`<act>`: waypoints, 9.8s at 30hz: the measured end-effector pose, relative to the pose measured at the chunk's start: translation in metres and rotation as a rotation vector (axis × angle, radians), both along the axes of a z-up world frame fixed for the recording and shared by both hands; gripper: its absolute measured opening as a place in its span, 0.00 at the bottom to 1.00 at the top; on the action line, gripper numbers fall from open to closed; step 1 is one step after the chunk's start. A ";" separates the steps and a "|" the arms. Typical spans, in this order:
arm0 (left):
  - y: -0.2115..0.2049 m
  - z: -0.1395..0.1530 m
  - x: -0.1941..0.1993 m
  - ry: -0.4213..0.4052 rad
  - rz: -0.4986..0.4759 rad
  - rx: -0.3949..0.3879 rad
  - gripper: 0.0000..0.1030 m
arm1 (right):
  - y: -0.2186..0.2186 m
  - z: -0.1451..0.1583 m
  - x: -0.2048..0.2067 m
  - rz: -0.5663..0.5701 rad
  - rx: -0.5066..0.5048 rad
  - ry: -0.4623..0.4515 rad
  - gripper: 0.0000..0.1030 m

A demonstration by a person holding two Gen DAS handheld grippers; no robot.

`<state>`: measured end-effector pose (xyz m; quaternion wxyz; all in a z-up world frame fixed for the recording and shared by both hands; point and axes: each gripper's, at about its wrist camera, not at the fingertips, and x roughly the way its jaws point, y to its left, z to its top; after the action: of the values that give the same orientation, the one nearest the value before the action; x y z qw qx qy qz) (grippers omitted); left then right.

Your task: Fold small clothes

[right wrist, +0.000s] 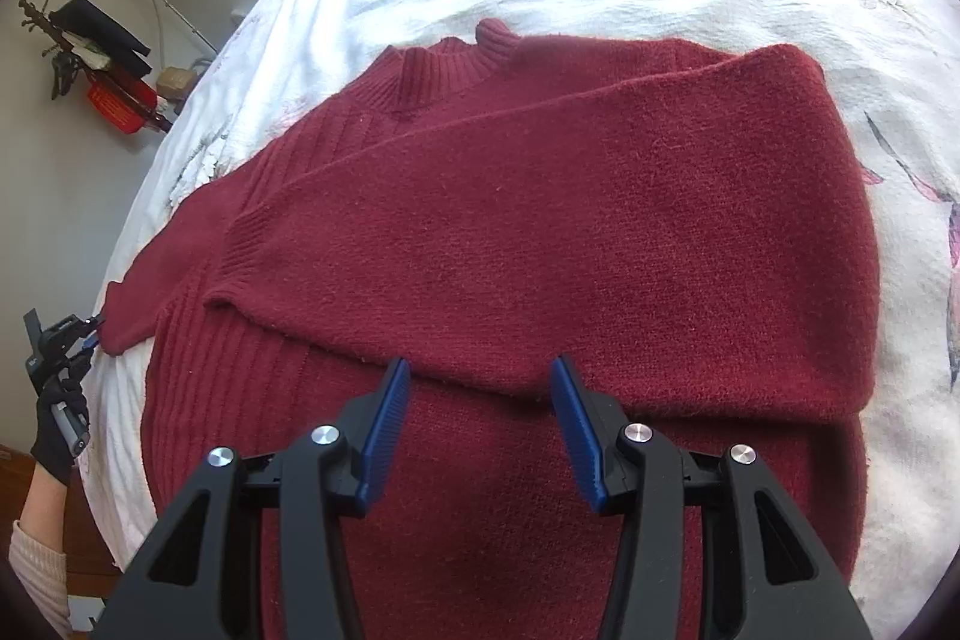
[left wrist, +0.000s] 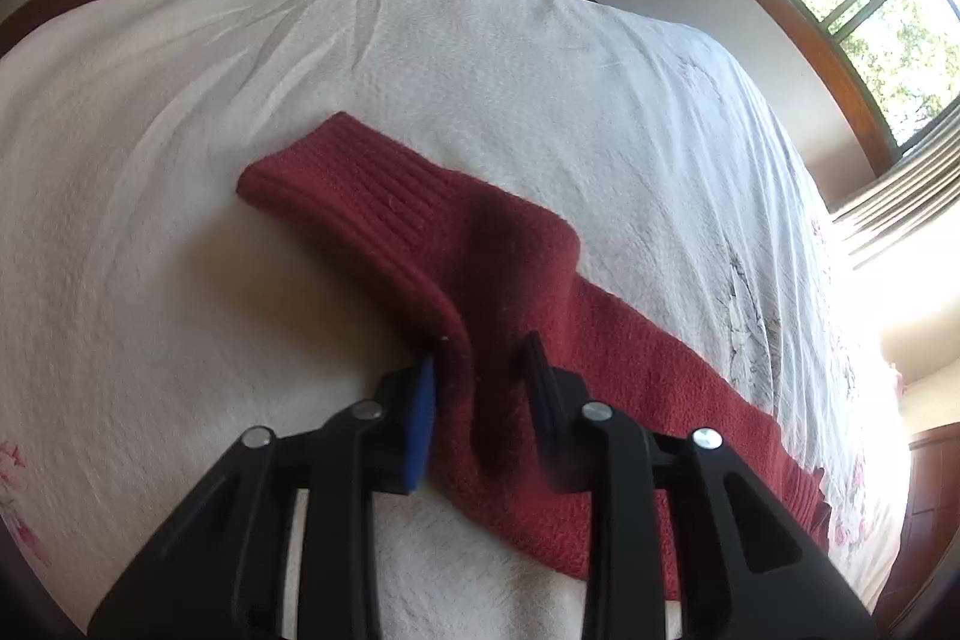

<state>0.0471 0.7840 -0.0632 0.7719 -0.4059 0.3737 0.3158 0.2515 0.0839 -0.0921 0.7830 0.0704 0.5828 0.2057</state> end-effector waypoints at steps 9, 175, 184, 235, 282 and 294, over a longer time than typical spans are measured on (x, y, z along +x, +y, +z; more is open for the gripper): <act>-0.060 0.051 0.030 -0.136 -0.160 0.090 0.05 | -0.007 0.008 -0.007 0.006 0.006 -0.013 0.48; -0.324 0.024 -0.137 0.257 -0.783 0.066 0.62 | -0.149 0.048 -0.308 -0.196 0.083 0.087 0.57; -0.322 0.011 -0.179 0.306 -0.768 0.017 0.62 | -0.186 0.036 -0.343 -0.255 0.088 0.132 0.60; -0.314 0.054 -0.135 -0.027 -0.730 -0.247 0.05 | -0.186 0.056 -0.270 -0.210 0.551 0.138 0.06; -0.296 0.026 0.057 0.125 -0.964 0.105 0.56 | -0.202 0.039 -0.095 -0.208 0.242 0.122 0.43; -0.327 0.006 0.094 0.195 -1.081 0.181 0.19 | -0.164 0.033 -0.092 -0.087 0.140 0.090 0.43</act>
<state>0.1411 0.4570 -0.0567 0.8176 -0.0571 0.5699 -0.0581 0.1596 -0.0802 -0.0587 0.7572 0.1596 0.5981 0.2083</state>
